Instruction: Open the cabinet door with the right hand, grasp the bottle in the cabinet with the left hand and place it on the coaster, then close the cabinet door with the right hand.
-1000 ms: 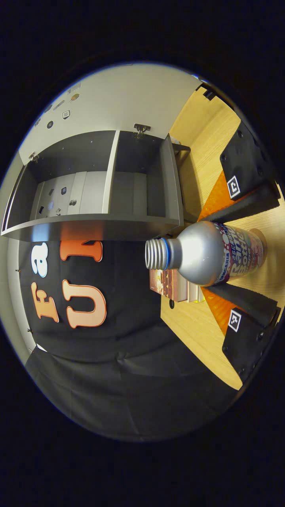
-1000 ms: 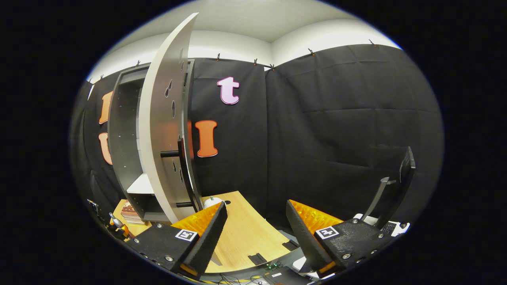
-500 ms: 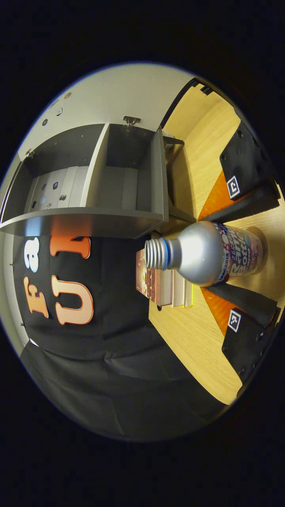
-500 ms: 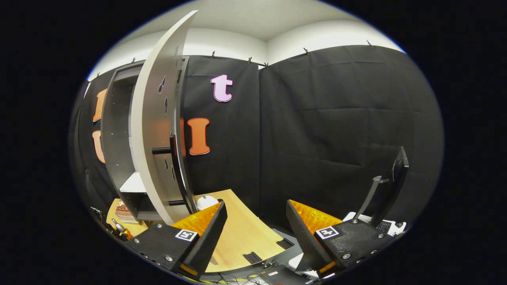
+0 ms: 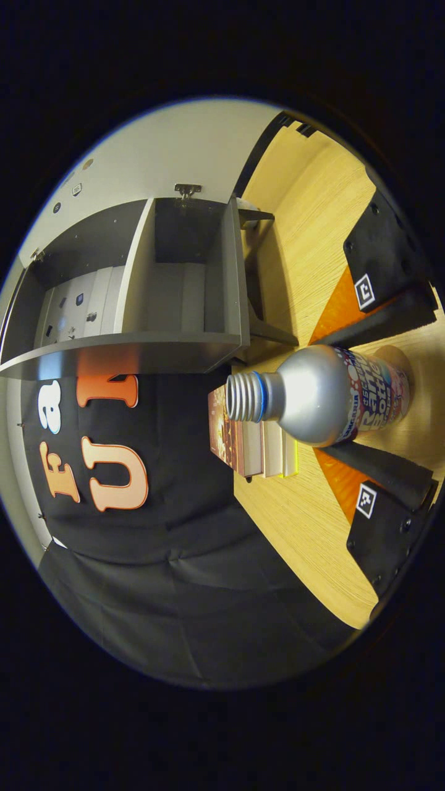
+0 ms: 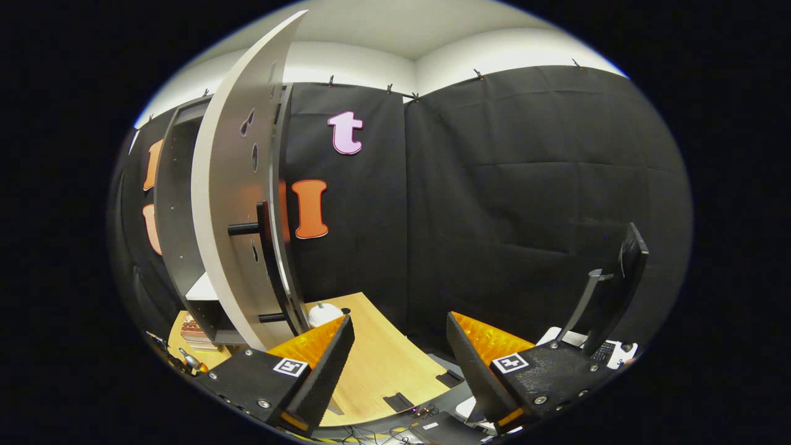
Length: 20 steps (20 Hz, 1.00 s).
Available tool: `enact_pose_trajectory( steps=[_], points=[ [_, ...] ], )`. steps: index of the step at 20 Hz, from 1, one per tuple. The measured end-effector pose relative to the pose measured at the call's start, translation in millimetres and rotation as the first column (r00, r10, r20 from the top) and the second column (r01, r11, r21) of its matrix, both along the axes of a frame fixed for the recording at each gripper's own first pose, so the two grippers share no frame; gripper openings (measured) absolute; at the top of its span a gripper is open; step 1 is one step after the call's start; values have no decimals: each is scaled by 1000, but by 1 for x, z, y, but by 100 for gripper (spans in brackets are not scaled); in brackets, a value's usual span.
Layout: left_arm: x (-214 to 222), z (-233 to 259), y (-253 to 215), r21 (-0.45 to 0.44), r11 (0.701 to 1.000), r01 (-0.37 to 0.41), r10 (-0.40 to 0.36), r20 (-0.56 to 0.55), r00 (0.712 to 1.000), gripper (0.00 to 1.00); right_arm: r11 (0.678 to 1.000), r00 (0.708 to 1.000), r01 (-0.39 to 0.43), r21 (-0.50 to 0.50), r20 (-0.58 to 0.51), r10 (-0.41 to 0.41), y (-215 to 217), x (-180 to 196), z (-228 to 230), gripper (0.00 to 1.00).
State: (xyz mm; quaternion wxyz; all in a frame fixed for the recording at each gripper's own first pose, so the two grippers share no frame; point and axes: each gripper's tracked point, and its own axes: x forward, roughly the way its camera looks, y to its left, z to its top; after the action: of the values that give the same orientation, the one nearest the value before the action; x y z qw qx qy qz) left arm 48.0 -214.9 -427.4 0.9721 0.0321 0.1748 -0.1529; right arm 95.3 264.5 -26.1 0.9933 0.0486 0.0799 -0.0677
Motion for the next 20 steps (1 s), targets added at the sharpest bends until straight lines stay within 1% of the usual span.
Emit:
enact_pose_trajectory(
  steps=[3,9,11,12,16,20],
  points=[
    [-5,-2,1,15,1000,-1,1,-12,1000,87,1000,1000,-1,-5,-5,1,-3,3,-4,93],
    [-10,1,7,21,1000,-23,24,-38,999,88,1000,1000,-9,20,-24,9,-9,10,-16,93],
    [-12,7,8,19,999,-30,30,-34,999,92,1000,1000,-8,22,-27,8,-13,11,-18,93],
    [-13,11,8,19,999,-32,33,-31,999,96,1000,1000,-8,23,-27,8,-14,11,-19,93],
    [-17,32,9,28,999,-33,33,-16,999,96,1000,999,-16,23,-27,17,-16,9,-28,93],
    [-23,72,7,22,999,-29,29,17,999,96,999,999,-28,15,-34,29,-21,13,-43,93]
  ],
)
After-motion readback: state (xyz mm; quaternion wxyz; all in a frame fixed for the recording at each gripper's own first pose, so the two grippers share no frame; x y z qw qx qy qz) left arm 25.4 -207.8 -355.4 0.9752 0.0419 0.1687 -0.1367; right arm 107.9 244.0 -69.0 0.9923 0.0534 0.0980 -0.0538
